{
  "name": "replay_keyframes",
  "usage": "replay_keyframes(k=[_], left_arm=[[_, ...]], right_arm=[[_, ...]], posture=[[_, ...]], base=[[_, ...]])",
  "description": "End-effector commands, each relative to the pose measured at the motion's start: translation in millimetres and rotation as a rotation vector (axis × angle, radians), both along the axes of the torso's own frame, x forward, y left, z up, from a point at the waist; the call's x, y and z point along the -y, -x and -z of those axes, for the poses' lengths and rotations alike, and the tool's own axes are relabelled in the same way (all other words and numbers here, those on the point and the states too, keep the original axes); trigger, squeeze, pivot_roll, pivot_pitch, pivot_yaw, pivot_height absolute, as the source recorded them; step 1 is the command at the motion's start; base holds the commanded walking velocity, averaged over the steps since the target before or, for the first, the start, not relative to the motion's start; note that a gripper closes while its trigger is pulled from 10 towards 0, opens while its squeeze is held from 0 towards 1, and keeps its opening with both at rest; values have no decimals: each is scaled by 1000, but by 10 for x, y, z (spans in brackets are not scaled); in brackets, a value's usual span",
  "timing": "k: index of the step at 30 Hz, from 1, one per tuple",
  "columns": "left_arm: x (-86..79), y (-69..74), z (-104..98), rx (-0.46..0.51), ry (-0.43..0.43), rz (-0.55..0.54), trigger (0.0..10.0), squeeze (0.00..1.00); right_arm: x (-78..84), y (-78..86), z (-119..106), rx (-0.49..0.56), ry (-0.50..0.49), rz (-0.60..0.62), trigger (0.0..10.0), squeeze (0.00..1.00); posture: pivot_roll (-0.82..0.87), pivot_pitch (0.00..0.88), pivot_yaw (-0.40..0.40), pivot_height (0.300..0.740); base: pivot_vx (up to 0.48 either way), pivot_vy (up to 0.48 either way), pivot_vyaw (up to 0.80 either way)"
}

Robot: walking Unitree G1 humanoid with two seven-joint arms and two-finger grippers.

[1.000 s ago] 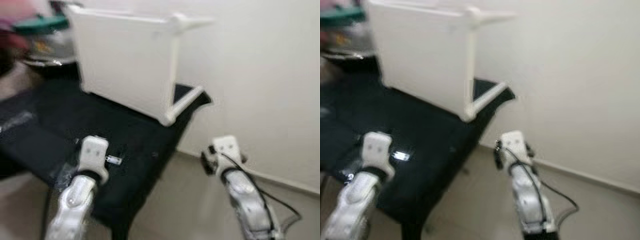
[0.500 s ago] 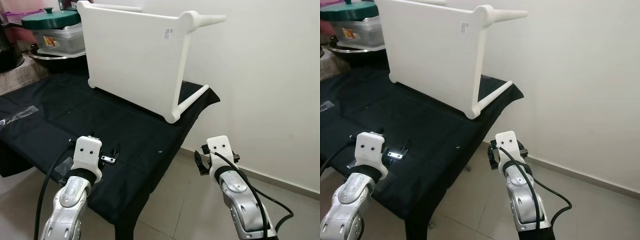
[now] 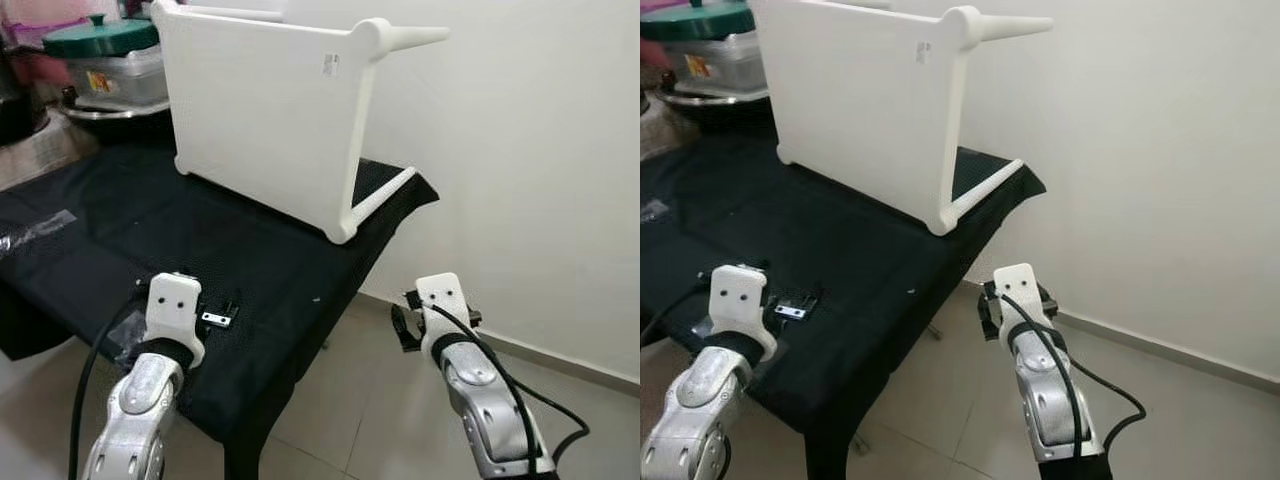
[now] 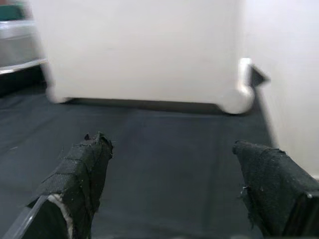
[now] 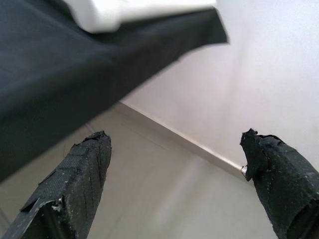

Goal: Building children table

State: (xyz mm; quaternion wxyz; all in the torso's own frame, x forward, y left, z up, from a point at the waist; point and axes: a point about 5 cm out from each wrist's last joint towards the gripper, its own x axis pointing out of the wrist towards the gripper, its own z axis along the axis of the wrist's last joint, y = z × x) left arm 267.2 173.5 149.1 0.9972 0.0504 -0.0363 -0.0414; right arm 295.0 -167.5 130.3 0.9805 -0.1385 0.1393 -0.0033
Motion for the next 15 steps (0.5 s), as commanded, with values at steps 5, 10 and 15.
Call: replay_keyframes(k=[5,10,15], left_arm=[[6,-13,3,-6,-14,12,10000,0],[-2,-13,-8,-2,-25,14,10000,0],[-3,-10,-33,20,-28,13,10000,0]], right_arm=[[0,-2,16,-11,-4,-5,10000,0],[2,-2,13,-9,2,-3,10000,0],[1,-4,18,-9,11,-6,10000,0]], posture=[[-9,0,-59,740],[-7,0,-58,740],[-6,0,-58,740]], base=[[0,480,-800],[0,192,-320],[0,0,0]])
